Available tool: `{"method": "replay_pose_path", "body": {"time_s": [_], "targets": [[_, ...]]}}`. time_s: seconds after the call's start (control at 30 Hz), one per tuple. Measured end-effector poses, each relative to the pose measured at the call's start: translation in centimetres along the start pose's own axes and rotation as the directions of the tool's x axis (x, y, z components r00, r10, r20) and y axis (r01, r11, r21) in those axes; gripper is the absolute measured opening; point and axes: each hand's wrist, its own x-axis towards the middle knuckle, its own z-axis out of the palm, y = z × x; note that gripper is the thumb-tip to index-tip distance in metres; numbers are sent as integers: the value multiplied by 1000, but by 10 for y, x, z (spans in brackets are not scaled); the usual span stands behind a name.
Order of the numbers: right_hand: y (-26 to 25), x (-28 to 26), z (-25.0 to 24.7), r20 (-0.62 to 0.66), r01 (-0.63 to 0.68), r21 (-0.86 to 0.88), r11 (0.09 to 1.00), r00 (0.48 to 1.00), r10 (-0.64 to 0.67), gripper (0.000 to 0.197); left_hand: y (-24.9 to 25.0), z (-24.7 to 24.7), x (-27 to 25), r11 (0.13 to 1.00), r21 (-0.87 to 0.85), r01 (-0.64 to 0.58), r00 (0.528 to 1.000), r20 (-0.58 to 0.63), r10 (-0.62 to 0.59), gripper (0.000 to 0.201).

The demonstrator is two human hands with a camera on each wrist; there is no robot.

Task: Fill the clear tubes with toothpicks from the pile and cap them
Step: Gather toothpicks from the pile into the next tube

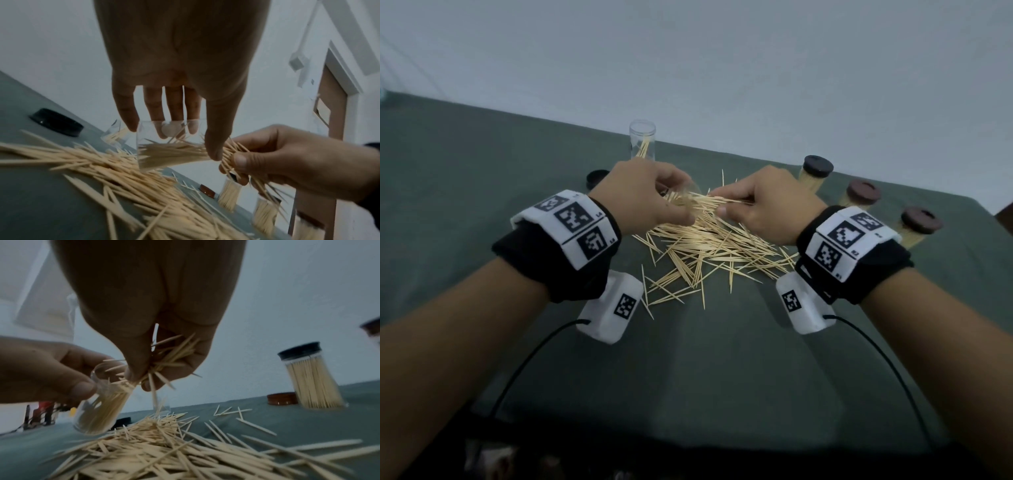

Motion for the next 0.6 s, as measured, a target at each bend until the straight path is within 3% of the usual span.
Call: {"method": "replay_pose_path", "body": {"time_s": [0.13,0.3,0.6], "targets": [[-4,-1,2,10,21,-89,996,1000,-21,24,2,4,-2,998,52,-24,1000,-9,24,59],[-8,1,3,-47,50,-55,997,997,-53,20,7,9,-4,992,100,-73,997,-13,75,42],[-7,4,16,-157,166,-97,981,971,-180,21,6,8,-2,997,-5,-82,997,-12,82,44]]}}
